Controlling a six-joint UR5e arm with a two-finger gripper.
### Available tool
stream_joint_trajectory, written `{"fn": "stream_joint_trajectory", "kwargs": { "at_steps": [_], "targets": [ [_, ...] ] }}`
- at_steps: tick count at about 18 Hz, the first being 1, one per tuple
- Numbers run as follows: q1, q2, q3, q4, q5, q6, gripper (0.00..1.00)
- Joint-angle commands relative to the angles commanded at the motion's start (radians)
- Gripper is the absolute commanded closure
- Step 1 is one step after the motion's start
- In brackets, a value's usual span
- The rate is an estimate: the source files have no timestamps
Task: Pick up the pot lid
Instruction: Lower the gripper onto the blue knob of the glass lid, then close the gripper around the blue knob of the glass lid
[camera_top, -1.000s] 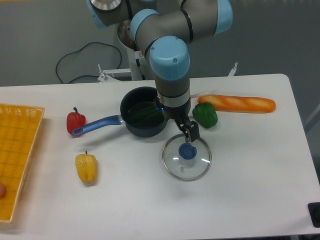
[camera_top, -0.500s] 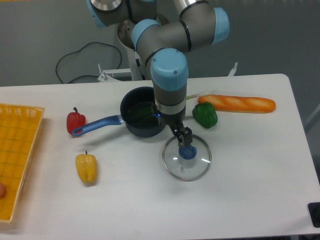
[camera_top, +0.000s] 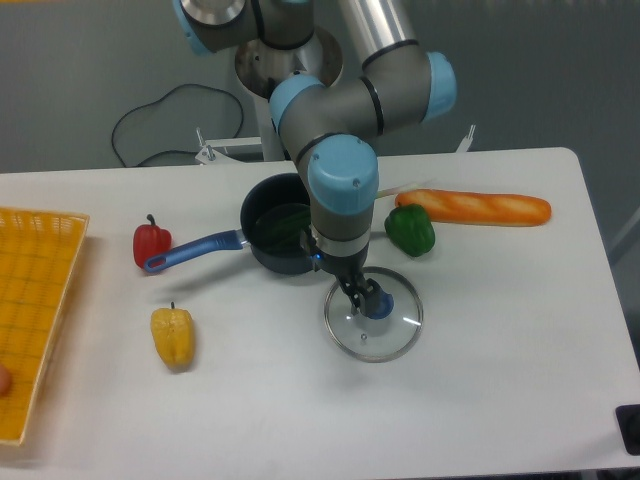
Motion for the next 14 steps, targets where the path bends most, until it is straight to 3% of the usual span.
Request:
{"fn": "stream_joint_trajectory", "kwargs": {
  "at_steps": [2, 14],
  "targets": [
    [0.018, -0.002, 0.000, 0.000, -0.002, -0.069, 0.00],
    [0.049, -0.032, -0.023, 0.024, -0.005, -0.184, 0.00]
  ]
}}
